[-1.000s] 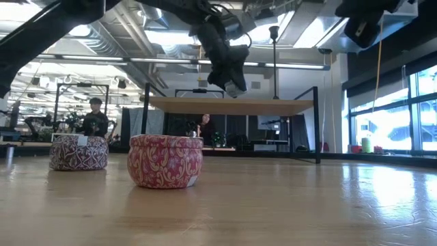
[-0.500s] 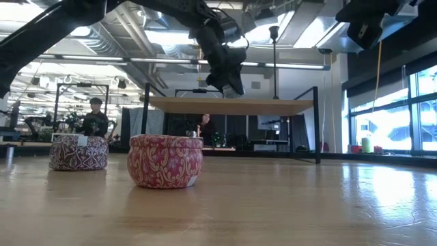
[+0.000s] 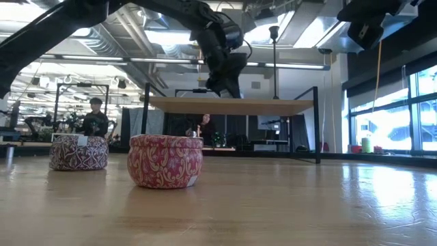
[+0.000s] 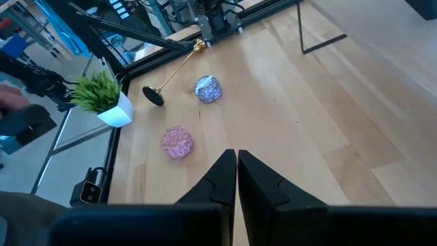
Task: Pick & Place candle stick holders
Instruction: Put the blue scented candle on the shelf
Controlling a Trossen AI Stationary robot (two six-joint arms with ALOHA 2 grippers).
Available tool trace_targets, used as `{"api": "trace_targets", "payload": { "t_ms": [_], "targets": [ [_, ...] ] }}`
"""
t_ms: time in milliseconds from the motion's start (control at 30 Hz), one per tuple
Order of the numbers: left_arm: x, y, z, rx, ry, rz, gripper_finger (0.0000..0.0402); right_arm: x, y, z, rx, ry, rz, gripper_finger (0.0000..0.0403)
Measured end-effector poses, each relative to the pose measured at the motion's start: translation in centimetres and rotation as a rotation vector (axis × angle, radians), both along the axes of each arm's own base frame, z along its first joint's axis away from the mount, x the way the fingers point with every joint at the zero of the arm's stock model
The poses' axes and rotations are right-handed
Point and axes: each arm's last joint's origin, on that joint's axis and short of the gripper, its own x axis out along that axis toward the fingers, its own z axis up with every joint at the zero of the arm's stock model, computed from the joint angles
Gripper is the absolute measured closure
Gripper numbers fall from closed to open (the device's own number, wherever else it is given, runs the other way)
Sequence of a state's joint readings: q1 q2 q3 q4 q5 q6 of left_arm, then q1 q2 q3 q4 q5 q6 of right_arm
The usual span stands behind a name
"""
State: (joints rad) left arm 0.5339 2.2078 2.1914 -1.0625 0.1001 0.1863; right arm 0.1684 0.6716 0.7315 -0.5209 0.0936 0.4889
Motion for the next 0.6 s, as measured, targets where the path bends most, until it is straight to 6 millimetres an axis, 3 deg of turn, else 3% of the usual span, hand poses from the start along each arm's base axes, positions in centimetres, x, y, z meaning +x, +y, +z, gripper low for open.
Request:
{"api": "trace_targets", "payload": {
  "t_ms": [600],
  "targets": [
    [0.09,-0.22,-0.04,0.057,0.034,-0.024,0.0084,0.02,-0.02,0.03,0.004,-0.004,-0.012,0.0385]
  ]
}}
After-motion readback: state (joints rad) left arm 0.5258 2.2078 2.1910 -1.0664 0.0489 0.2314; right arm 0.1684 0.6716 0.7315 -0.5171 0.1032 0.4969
